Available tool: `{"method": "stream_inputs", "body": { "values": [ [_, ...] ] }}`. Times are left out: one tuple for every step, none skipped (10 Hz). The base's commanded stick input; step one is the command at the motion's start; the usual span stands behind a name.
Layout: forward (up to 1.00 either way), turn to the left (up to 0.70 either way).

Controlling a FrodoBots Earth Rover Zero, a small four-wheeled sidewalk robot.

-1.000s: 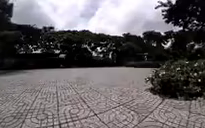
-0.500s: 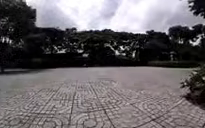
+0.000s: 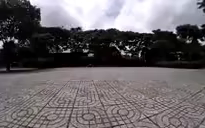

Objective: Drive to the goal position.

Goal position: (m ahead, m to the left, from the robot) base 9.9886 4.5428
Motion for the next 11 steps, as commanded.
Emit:
{"method": "stream_inputs", "body": {
  "values": [
    [0.7,0.0],
    [0.7,0.0],
    [0.7,0.0],
    [0.7,0.0],
    [0.7,0.0],
    [0.7,0.18],
    [0.7,0.27],
    [0.7,0.06],
    [0.7,0.0],
    [0.7,0.0],
    [0.7,0.0]
  ]
}}
